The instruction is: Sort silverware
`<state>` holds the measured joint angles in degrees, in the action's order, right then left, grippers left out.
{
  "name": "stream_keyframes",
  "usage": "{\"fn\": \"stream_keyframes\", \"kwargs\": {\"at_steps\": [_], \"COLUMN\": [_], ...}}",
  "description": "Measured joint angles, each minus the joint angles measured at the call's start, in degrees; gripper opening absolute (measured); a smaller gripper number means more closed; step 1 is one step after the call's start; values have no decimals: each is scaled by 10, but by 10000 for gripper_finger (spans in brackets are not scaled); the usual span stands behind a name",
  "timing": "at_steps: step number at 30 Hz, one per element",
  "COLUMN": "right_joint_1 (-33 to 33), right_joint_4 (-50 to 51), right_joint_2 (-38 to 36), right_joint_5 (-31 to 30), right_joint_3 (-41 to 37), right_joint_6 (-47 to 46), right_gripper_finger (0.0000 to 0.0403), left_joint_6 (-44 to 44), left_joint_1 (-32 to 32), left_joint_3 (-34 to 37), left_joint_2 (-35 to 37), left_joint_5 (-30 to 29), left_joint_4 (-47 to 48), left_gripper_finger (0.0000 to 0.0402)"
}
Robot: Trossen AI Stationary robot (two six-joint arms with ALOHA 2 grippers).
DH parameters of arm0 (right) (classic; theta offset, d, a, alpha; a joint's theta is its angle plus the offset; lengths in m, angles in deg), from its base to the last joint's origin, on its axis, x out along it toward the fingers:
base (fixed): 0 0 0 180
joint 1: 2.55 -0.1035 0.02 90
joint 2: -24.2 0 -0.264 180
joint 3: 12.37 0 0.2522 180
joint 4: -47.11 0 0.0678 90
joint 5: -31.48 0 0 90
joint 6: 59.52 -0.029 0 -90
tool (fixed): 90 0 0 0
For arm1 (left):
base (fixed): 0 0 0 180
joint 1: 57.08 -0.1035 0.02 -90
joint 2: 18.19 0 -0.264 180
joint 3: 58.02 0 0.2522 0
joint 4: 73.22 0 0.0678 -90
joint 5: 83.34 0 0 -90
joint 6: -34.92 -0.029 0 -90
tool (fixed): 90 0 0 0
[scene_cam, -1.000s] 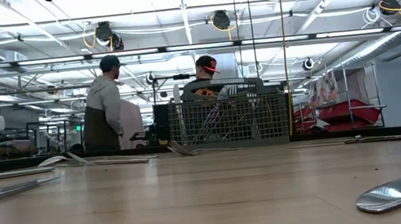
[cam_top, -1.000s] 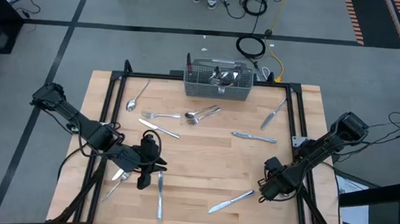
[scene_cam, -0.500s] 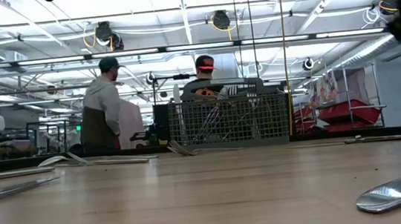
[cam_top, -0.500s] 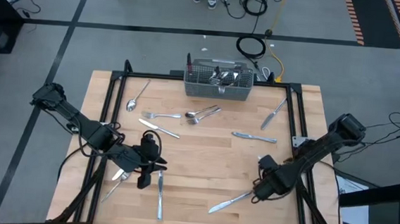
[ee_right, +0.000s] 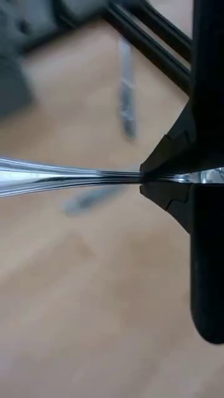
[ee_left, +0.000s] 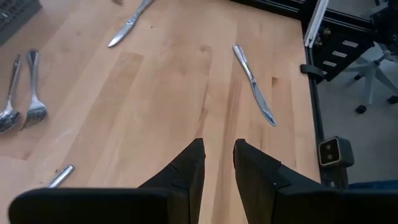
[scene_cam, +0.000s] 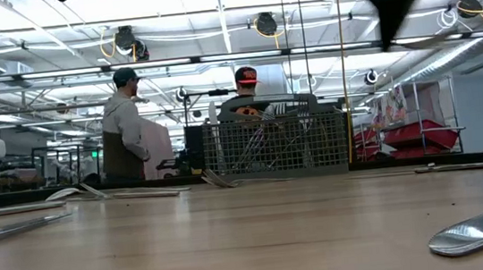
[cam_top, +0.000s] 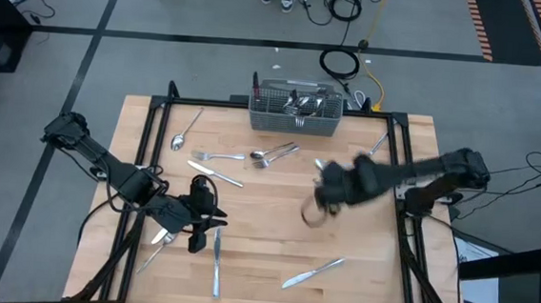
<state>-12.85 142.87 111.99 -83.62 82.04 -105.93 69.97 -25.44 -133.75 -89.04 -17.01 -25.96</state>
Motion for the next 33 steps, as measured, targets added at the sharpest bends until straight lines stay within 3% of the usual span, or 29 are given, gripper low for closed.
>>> {"fn": "stream_keyframes", "kwargs": {"at_steps": [4,8,14,23,28,33], "right_joint_1": [109,203,286,296,279,267], "right_joint_4": [-14,-50,-23,77,48,-43], "right_joint_2": [0,8,99,308,376,409], "right_joint_5": [-46,-50,-64,-317,-427,-459], "right_joint_3": [67,135,269,467,481,481], "right_joint_6": [160,302,483,700,856,931], "right_gripper_finger": [0,0,0,0,0,0], "left_joint_6": [2,6,7,7,7,7], "left_joint_1": [0,0,0,-1,-1,-1], "left_joint_3": [0,0,0,0,0,0], "left_joint_2": [0,0,0,0,0,0], "left_joint_5": [-33,-77,-120,-194,-259,-266], "left_joint_4": [0,0,-8,-17,-17,-16], "left_gripper_finger": [93,93,93,93,93,93]}}
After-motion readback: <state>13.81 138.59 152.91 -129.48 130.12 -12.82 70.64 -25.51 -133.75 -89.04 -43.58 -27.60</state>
